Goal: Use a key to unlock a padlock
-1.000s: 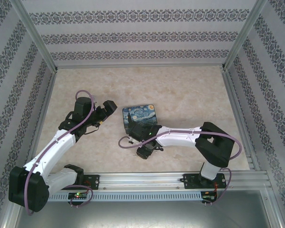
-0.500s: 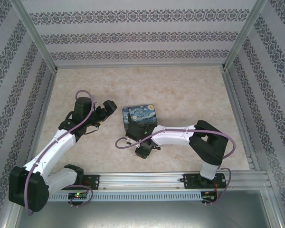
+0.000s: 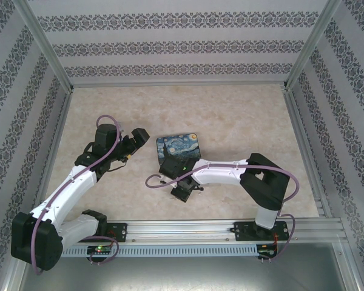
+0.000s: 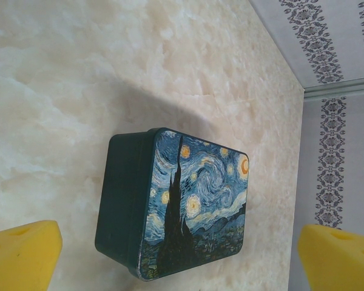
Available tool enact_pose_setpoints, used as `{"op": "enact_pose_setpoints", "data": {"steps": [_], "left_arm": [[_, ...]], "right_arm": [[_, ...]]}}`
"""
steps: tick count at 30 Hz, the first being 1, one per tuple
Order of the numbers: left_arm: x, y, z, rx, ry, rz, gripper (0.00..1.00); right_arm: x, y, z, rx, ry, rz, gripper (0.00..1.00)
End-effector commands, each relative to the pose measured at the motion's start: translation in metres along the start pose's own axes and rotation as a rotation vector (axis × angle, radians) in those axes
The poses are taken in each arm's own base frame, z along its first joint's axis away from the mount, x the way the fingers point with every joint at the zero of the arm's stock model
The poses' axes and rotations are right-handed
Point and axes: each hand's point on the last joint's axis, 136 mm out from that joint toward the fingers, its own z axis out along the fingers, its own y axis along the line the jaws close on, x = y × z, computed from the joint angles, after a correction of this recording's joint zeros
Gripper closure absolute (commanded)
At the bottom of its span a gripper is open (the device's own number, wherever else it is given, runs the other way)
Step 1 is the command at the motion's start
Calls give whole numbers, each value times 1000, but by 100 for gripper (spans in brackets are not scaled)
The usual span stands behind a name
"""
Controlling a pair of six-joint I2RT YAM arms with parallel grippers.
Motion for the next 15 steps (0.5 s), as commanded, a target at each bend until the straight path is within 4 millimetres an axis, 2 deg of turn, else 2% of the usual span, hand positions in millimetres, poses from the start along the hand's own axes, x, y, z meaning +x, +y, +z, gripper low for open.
{"op": "enact_pose_setpoints", "data": {"steps": [1, 8, 15], "left_arm": [[-1, 4, -2, 1, -6, -17, 1], [0, 4, -2, 3, -4, -18, 0], [2, 5, 0, 4, 1, -20, 0]], "right_arm": [[15, 6, 11, -44, 34, 56, 100], [16, 13, 0, -100, -8, 166, 100], [26, 17, -11, -122, -22, 277, 100]]}}
